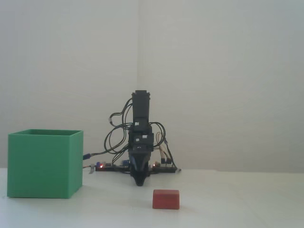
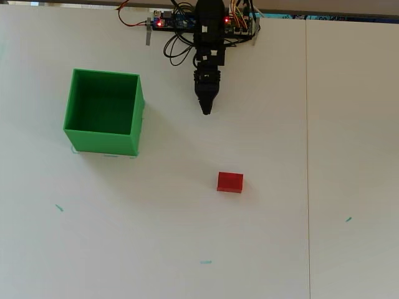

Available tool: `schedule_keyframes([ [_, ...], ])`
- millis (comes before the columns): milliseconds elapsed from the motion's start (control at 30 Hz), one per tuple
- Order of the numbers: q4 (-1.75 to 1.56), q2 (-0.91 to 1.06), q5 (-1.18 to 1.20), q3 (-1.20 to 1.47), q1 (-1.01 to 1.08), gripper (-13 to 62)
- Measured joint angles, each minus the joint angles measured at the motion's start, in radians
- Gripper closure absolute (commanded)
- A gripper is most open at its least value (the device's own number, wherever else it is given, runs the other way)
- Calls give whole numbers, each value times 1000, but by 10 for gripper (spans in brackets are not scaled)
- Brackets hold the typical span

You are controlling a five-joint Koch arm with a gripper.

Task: Grasp a red block and put it in the green bin.

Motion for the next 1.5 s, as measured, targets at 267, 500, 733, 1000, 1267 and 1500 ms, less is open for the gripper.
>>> schedule_keyframes([
  [267,0,0,0,2,0,156],
  [500,0,0,0,0,0,156],
  [733,0,0,0,0,-20,167],
  [1000,345,0,9,-290,-29,192],
  [1267,724,-95,84,-969,-41,192],
  [1500,730,-334,97,-1180,-115,167],
])
